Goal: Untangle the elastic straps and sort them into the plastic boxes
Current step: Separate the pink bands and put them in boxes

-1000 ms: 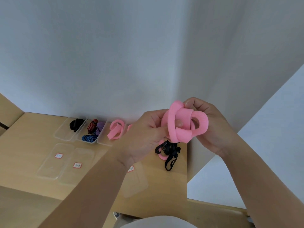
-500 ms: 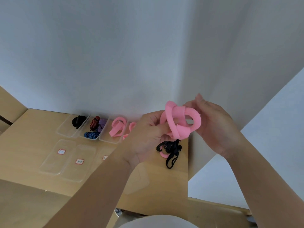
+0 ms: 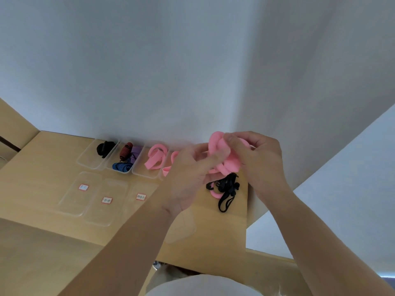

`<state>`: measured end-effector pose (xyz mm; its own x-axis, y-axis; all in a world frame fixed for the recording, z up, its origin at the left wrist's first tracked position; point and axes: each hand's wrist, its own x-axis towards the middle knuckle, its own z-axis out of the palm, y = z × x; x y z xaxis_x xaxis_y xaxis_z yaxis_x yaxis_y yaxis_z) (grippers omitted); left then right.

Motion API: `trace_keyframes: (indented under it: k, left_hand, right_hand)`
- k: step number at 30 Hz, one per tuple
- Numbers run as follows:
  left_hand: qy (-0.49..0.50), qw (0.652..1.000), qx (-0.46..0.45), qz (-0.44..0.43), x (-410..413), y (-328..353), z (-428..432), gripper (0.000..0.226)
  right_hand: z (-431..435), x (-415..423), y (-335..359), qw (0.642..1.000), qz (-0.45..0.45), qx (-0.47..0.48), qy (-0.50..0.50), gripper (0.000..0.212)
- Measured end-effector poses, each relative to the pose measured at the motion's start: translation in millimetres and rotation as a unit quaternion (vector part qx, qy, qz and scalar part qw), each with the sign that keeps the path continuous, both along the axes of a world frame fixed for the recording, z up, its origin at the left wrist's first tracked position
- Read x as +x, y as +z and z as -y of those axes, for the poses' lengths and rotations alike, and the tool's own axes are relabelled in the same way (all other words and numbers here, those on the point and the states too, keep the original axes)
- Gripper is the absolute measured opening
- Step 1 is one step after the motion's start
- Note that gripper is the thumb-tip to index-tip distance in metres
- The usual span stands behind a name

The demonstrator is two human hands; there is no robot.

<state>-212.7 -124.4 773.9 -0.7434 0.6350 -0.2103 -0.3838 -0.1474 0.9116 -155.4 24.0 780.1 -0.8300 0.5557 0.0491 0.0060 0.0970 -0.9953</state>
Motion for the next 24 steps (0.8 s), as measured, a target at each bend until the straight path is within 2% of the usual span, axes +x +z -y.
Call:
trace_keyframes:
  k: [4,7,12,15,19,24]
  left_hand:
    - [0.053,0.999,-0.005,-0.005,-10,-14,20,0.031]
    - [0.058,0.998,-0.013,-0.003,-18,-24,39,0.04]
    - [0.095,0.994,-0.048,0.02,-34,-45,69,0.037]
    - [0.112,0.989,-0.092,0.032,-51,-59,92,0.031]
    - [0.116,0.979,-0.163,0.026,-89,-77,117,0.028]
    - [0.047,0.954,-0.284,-0.081,-158,-102,131,0.027]
  right_hand:
    - [12,-13,-8,0.999,0.024,-0.043,0.003,0.013]
    - [24,-23,-18,0.994,0.059,-0.091,0.021,0.017]
    - [59,-46,-49,0.99,0.075,-0.113,0.039,0.008]
    - [81,-61,-75,0.988,0.112,-0.085,0.068,0.016]
    - [109,-88,-103,0.986,0.138,-0.039,0.09,0.016]
    - [137,-126,-129,0.982,0.174,0.017,0.068,0.027]
